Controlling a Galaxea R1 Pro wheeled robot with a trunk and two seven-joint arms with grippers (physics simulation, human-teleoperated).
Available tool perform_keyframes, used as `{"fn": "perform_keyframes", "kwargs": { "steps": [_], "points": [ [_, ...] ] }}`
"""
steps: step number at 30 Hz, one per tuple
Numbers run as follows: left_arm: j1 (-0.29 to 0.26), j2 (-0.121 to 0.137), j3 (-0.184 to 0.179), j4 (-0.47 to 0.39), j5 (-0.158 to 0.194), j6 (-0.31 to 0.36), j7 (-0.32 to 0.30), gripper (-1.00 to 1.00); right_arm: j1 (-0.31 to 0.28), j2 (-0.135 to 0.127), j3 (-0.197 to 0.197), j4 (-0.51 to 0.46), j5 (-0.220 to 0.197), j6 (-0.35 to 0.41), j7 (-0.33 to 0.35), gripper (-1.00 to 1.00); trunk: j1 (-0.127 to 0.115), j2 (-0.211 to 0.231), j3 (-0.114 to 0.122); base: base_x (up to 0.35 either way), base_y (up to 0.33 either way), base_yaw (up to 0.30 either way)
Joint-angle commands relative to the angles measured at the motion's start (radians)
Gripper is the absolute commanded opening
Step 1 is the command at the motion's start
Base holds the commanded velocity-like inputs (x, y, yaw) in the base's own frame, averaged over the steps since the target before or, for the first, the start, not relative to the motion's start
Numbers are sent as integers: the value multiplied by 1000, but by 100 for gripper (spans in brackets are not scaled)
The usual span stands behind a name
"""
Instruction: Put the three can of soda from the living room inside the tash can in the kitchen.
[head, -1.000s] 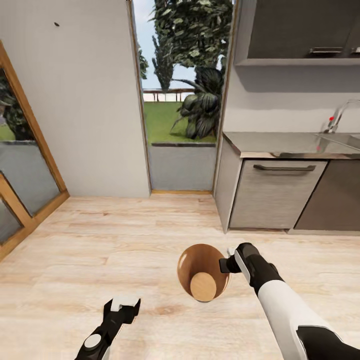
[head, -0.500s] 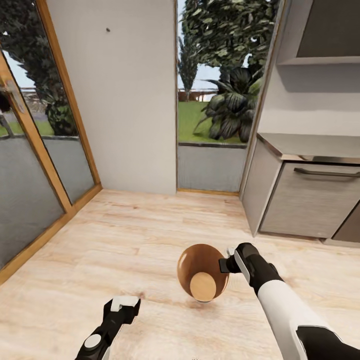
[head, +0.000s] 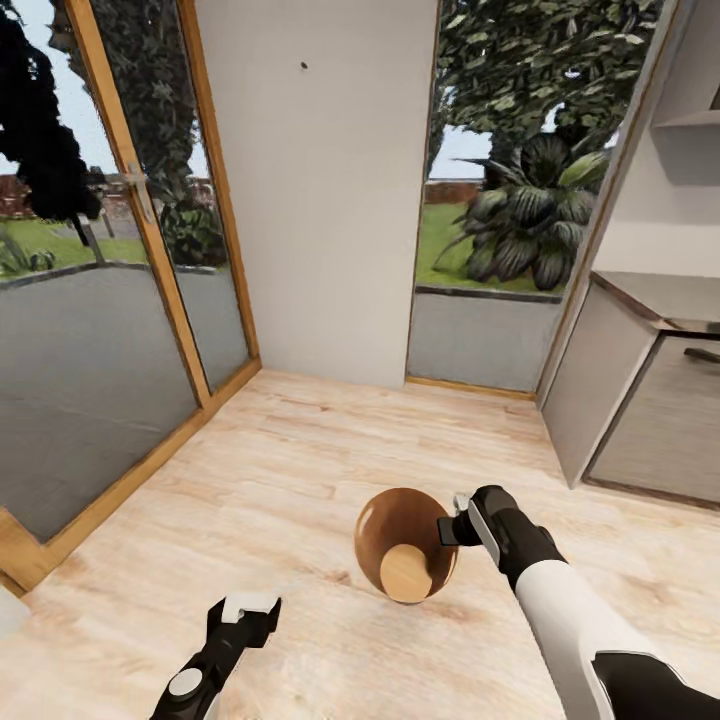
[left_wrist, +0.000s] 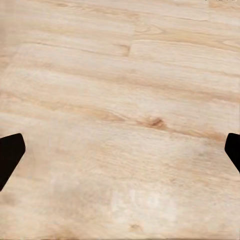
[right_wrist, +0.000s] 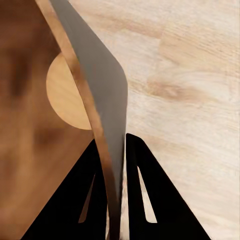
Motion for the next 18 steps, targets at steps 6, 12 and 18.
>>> {"fn": "perform_keyframes", "kwargs": {
  "steps": [6, 12, 18],
  "points": [
    [0, 0, -1, 0, 0, 0, -1, 100, 0, 1, -1, 0, -20, 0, 7, -100, 0, 0, 0, -5, 307, 247],
    [0, 0, -1, 0, 0, 0, -1, 100, 0, 1, -1, 0, -20, 0, 7, -100, 0, 0, 0, -1, 308, 247],
    [0, 0, -1, 0, 0, 0, -1, 100, 0, 1, 0, 0, -20, 0, 7, -100, 0, 0, 0, 0, 308, 247]
  ]
}}
